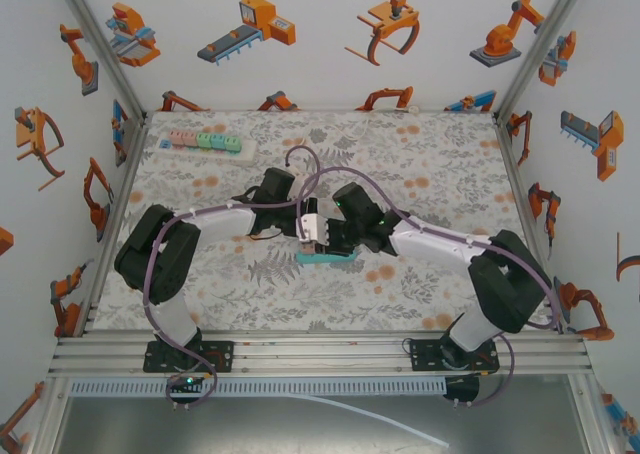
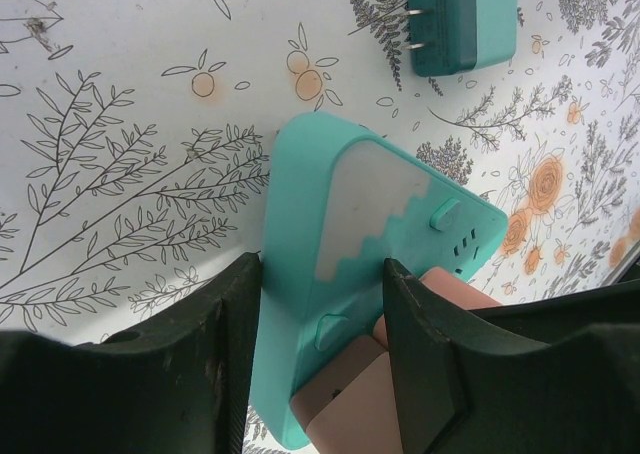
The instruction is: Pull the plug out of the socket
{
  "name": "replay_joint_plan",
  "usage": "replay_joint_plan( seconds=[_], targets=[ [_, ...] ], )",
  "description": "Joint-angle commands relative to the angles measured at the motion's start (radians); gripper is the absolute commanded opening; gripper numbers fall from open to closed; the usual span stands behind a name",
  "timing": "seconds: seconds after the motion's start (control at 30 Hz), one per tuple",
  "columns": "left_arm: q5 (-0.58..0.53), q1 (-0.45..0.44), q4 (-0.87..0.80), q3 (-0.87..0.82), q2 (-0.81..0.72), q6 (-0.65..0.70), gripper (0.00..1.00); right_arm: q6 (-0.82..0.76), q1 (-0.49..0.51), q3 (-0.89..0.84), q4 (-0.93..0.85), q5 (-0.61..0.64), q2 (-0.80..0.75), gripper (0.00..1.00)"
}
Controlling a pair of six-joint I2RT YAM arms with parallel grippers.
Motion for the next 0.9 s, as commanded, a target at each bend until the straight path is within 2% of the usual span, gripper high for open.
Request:
replay_joint_plan(
  seconds=[0.0,0.2,0.37,0.57,0.7,0.87],
  targets=[
    [-0.209,0.003,-0.219,-0.074,0.082,0.058,0.44,0.085,-0.003,0.017,0.166,-0.082,-0.11,0.12],
    [-0.239,0.001,-0.205,-0.085,0.064,0.057,0.44,0.102,0.025,0.014,0.109,-0.057,-0.111,0.12],
    [-0.174,0.006,-0.167,-0.082,0.01,0.045,0.51,0.219,0.025,-0.016,0.151,0.021,-0.186,0.12],
    [-0.1,0.005,-0.106,-0.034,-0.07,0.039,0.61,0.665,0.024,-0.083,0.235,0.243,-0.328,0.1],
    [-0.064,0.001,-0.052,-0.014,-0.13,0.047,0.64,1.015,0.012,-0.169,0.285,0.461,-0.453,0.09],
    [-0.026,-0.035,0.032,-0.06,-0.248,0.077,0.65,1.36,-0.065,-0.272,0.255,0.561,-0.565,0.09]
  ],
)
